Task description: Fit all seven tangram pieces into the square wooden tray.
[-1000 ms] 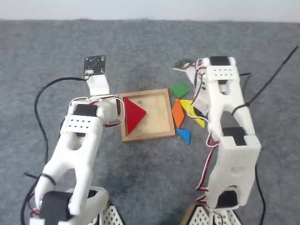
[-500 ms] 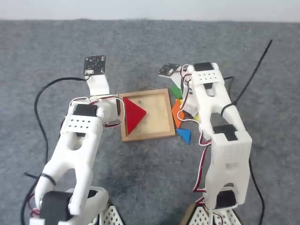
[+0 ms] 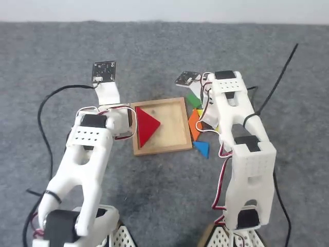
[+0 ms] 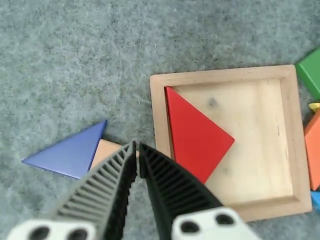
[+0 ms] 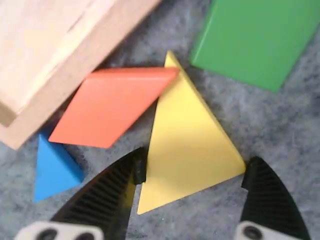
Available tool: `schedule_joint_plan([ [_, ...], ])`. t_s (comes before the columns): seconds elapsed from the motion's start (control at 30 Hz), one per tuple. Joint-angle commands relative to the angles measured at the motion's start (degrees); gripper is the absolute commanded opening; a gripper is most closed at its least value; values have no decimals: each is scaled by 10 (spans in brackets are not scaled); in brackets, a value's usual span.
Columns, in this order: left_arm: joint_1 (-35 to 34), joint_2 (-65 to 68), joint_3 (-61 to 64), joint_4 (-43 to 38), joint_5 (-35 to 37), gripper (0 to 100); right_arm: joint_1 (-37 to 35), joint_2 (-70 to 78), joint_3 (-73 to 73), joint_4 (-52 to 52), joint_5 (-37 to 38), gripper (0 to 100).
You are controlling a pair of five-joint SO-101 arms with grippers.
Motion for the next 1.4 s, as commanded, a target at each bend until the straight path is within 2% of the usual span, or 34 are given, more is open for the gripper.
schedule_joint_plan([
  [0.0, -3, -4, -29, -10, -4, 15, 9, 1, -19, -2, 7, 302],
  [0.27, -3, -4, -29, -10, -4, 15, 10, -2, -18, -2, 7, 173],
  [0.73, -3, -6, -29, -10, -4, 15, 17, -16, -19, -1, -5, 166],
  [0.87, -3, -6, -29, -10, -4, 15, 16, -33, -18, 0, 25, 171],
  [0.93, -3, -7, -29, -10, -4, 15, 13, -38, -19, 16, 47, 193],
  [1.1, -3, -7, -29, -10, -4, 15, 6, -38, -19, 30, 73, 365],
  [1.2, -3, -7, -29, -10, -4, 15, 9, -36, -17, 44, 71, 309],
  [1.37, -3, -7, -29, -10, -4, 15, 29, -38, -16, 99, 71, 106],
])
